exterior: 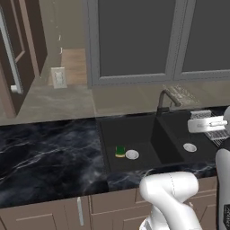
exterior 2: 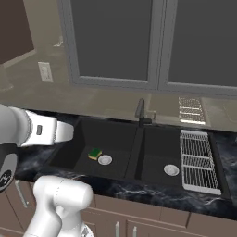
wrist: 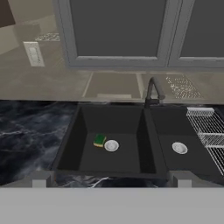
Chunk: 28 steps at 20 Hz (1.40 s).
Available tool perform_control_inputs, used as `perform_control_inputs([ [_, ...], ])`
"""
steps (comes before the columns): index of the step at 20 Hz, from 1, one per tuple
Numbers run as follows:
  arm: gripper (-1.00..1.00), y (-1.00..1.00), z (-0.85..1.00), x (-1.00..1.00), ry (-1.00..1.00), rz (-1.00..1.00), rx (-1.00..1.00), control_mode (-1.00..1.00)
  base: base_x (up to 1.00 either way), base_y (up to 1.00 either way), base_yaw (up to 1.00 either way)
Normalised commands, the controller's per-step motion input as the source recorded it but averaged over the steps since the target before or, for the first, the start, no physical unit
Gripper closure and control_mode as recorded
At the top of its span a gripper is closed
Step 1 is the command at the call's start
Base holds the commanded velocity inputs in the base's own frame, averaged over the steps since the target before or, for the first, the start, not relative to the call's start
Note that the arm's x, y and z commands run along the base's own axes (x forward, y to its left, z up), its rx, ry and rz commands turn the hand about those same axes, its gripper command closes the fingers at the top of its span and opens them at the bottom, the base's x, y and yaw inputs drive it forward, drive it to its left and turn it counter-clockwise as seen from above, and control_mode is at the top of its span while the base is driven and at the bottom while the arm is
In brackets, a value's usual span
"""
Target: Pick up the bar soap and sponge from the sink, and place them back in the cabinet, and close the cabinet doors.
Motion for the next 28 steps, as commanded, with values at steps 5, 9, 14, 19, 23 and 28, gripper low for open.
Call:
perform_control_inputs([
  [5,-1.00,0.00,0.00,0.37,0.06,-0.05,0.00,-1.00,0.00,0.00,0.00],
  [9,-1.00,0.00,0.00,0.22,0.12,-0.02,0.00,-1.00,0.00,0.00,0.00],
  [14,-1.00,0.00,0.00,0.11,0.12,0.00,0.00,-1.00,0.00,0.00,0.00],
  [19,-1.00,0.05,-0.04,0.01,0.09,0.00,0.00,-1.00,0.00,0.00,0.00],
  [23,-1.00,0.10,-0.09,0.00,0.08,0.00,0.00,-1.00,0.00,0.00,0.00],
  [28,-1.00,0.10,-0.09,0.00,0.03,0.00,0.00,-1.00,0.00,0.00,0.00],
])
